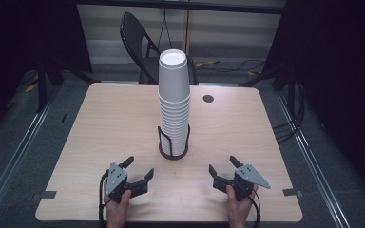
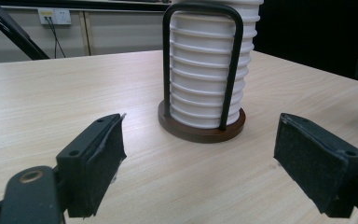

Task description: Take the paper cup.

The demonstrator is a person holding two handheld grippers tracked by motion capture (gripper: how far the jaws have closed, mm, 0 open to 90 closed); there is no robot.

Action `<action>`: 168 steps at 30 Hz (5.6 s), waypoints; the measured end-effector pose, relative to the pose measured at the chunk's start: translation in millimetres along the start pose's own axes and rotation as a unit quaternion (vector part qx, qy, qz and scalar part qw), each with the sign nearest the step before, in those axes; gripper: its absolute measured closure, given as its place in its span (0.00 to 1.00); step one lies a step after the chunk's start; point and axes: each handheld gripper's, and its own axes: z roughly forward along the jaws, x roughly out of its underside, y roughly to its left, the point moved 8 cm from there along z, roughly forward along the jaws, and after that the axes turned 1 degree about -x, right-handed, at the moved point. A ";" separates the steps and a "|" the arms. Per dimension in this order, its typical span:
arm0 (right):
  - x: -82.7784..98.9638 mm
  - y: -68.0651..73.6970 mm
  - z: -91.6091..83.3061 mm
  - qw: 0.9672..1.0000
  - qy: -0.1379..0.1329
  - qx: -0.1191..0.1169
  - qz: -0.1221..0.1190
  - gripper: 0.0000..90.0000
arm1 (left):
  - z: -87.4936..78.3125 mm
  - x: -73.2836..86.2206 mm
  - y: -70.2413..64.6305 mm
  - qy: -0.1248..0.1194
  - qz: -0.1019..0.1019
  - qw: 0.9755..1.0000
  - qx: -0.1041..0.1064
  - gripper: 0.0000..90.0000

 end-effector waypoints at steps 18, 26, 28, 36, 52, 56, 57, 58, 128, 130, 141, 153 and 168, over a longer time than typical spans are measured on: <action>-5.5 10.9 5.1 0.999 0.016 -0.028 0.011 0.16 | -1.1 -0.6 1.3 -0.006 -0.009 1.000 0.002 0.18; -25.9 24.8 4.4 0.999 0.006 -0.049 -0.004 0.18 | -1.5 -0.7 1.4 -0.007 -0.010 1.000 0.008 0.18; -31.7 26.9 5.4 0.998 0.004 -0.055 -0.004 0.18 | -1.6 -0.7 1.5 -0.008 -0.011 1.000 0.007 0.18; -60.6 40.2 8.9 0.994 -0.011 -0.106 -0.012 0.17 | -1.9 -0.8 1.0 -0.009 -0.009 1.000 0.011 0.18; -127.0 58.8 15.6 0.987 -0.045 -0.151 -0.037 0.16 | -3.1 -1.4 1.9 -0.015 -0.012 1.000 0.011 0.18; -152.9 67.7 17.7 0.984 -0.064 -0.157 -0.054 0.16 | -2.5 -1.2 1.6 -0.013 -0.014 1.000 0.012 0.18; -156.2 68.9 18.3 0.984 -0.066 -0.159 -0.053 0.16 | -2.5 -1.2 1.6 -0.013 -0.015 1.000 0.012 0.18; -156.2 68.9 18.3 0.984 -0.066 -0.159 -0.053 0.16 | -2.5 -1.2 1.6 -0.013 -0.015 1.000 0.012 0.18; -260.6 102.2 113.1 0.973 -0.039 -0.211 -0.089 0.14 | -1.3 -0.6 1.6 -0.006 -0.015 1.000 0.014 0.17; -260.6 102.1 113.0 0.973 -0.040 -0.211 -0.088 0.14 | -1.3 -0.6 1.6 -0.006 -0.015 1.000 0.013 0.17; -261.3 102.7 113.7 0.973 -0.042 -0.209 -0.090 0.14 | -1.3 -0.6 2.0 -0.005 -0.016 1.000 0.012 0.17; -277.2 105.5 109.7 0.972 -0.062 -0.212 -0.084 0.15 | -1.4 -0.6 2.2 -0.006 -0.018 1.000 0.012 0.17; -288.5 102.4 107.4 0.969 -0.079 -0.226 -0.065 0.16 | -1.4 -0.6 2.6 -0.005 -0.019 1.000 0.013 0.17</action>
